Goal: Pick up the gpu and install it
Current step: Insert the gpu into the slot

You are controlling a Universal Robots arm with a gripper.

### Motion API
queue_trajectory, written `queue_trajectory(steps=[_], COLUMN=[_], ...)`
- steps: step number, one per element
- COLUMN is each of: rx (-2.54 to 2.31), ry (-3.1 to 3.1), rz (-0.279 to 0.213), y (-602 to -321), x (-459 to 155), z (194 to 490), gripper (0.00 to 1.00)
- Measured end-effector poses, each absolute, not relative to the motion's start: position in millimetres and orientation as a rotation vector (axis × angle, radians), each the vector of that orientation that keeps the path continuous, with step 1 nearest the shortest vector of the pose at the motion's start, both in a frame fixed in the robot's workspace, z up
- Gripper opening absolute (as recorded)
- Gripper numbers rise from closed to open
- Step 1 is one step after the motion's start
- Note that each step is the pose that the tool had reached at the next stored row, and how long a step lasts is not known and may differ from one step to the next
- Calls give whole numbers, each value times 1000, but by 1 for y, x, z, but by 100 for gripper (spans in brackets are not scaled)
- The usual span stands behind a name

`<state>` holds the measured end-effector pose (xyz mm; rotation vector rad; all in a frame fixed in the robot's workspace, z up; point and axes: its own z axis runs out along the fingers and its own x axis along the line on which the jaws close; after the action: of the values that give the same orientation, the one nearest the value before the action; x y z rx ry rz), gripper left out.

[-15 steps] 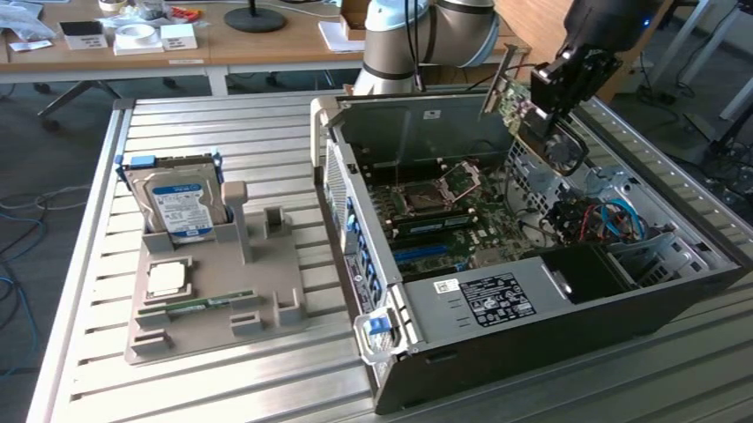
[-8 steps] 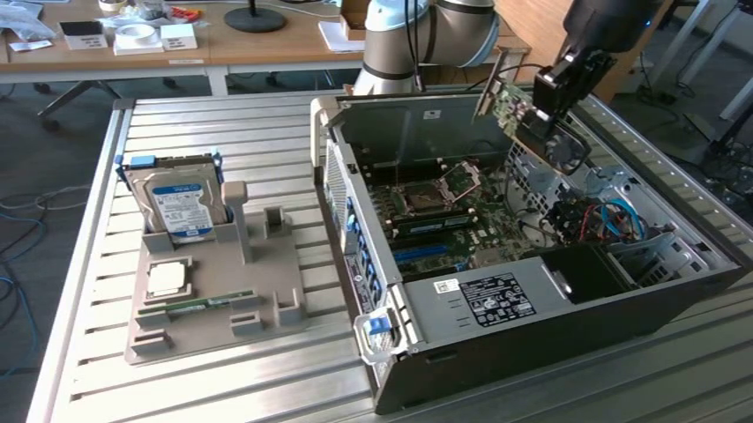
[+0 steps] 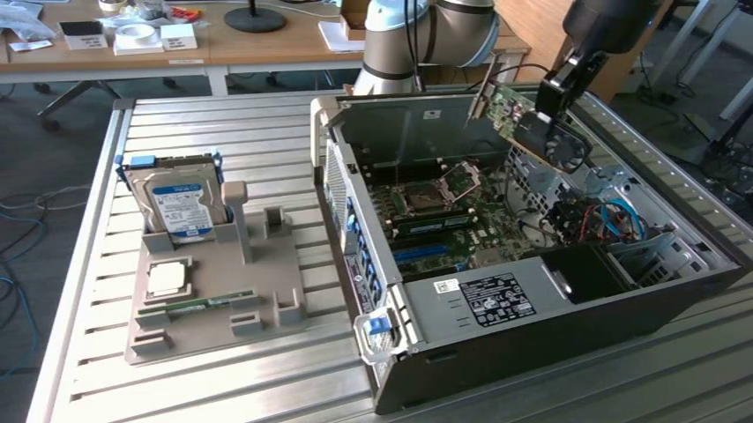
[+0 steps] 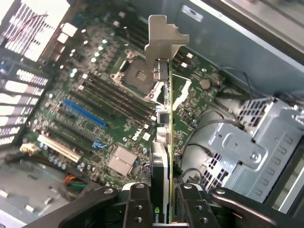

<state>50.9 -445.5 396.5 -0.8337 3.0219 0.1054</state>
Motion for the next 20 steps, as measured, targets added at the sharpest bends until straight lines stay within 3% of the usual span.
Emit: queue_trajectory(steps=[20], rx=[-1372], ry=[2832], rz=[106], y=[-445], x=[51], z=[395], gripper=[27])
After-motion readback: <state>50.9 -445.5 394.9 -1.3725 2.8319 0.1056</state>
